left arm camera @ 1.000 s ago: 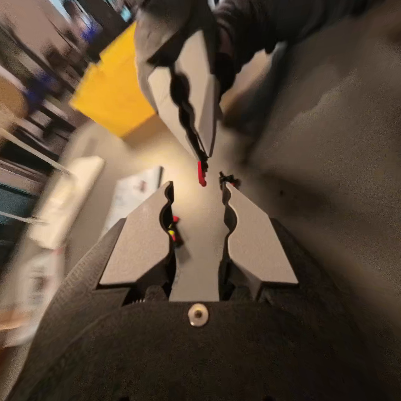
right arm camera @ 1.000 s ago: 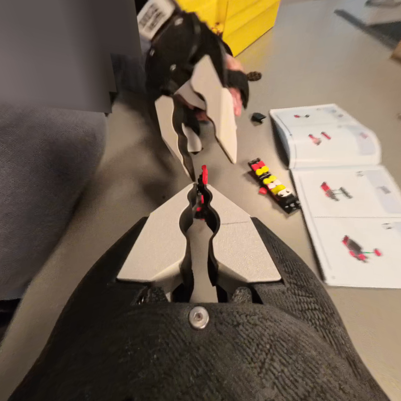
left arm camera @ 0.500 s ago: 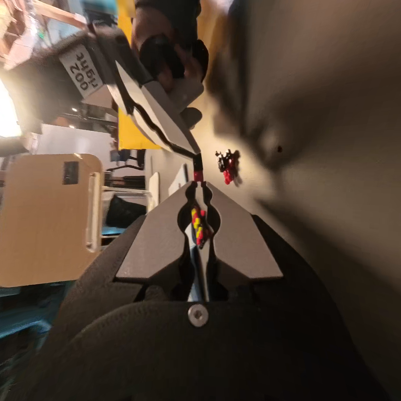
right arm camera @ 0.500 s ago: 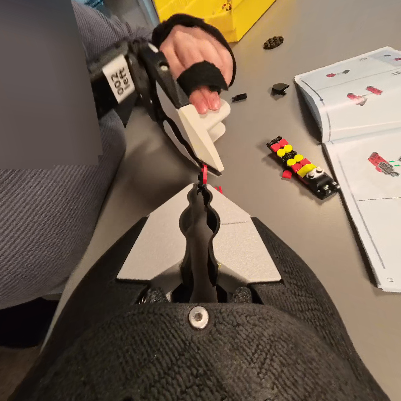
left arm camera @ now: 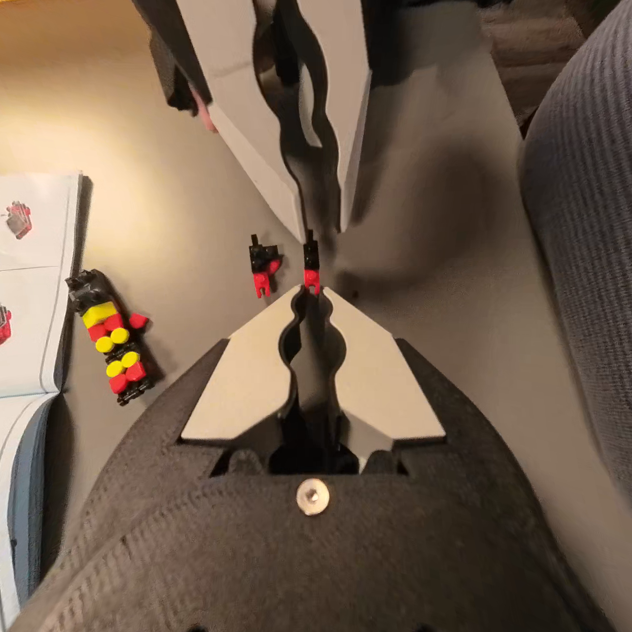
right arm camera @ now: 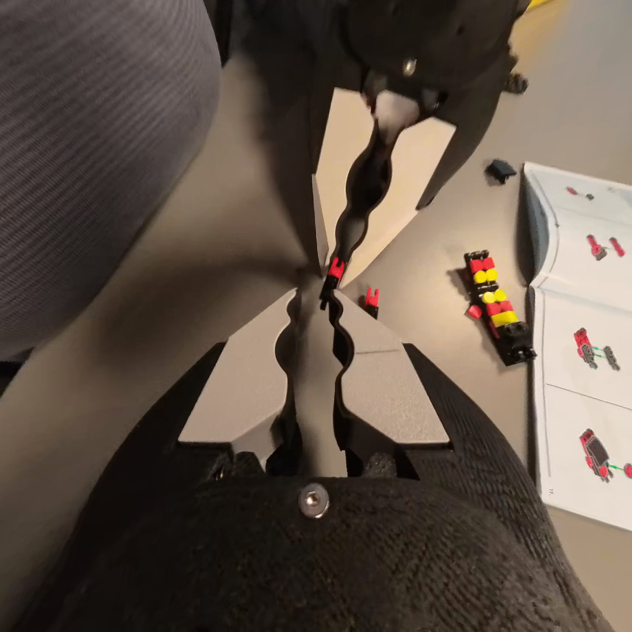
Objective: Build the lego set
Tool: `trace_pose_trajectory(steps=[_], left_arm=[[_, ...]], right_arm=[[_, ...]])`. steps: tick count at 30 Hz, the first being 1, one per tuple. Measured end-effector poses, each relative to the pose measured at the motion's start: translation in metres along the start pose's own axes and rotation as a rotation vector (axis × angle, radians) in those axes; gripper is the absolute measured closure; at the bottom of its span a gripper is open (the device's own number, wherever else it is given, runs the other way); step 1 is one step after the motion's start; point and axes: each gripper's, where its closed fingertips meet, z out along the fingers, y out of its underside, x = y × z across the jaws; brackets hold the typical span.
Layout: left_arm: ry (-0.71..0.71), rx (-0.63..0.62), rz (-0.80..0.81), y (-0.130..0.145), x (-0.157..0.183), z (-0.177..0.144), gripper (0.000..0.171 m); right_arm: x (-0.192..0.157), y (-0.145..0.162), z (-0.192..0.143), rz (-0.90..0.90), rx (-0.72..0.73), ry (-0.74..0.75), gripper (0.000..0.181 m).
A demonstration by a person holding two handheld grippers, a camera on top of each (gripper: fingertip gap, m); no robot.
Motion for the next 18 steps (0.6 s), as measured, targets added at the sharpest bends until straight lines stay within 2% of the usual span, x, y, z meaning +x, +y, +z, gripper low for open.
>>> trace_pose_trajectory(steps=[5,9,15,18], left_arm=[[-0.003,0.004,-0.016,-0.001,-0.001,0.001,0.166],[-0.012,0.011,-0.022,-0.001,-0.004,0.001,0.166],[-0.019,0.022,-0.014,-0.003,-0.004,0.0,0.166],[-0.065,0.057,-0.019,-0.008,-0.011,-0.002,0.163]], right_arm=[[0.006,0.007,0.001,0.006,-0.041,0.039,0.176],[0.009,0.006,-0.002,0.022,-0.04,0.052,0.171],[0.01,0.01,-0.001,0.026,-0.062,0.057,0.178],[0.016,0.012,-0.005,0.041,-0.071,0.087,0.18]])
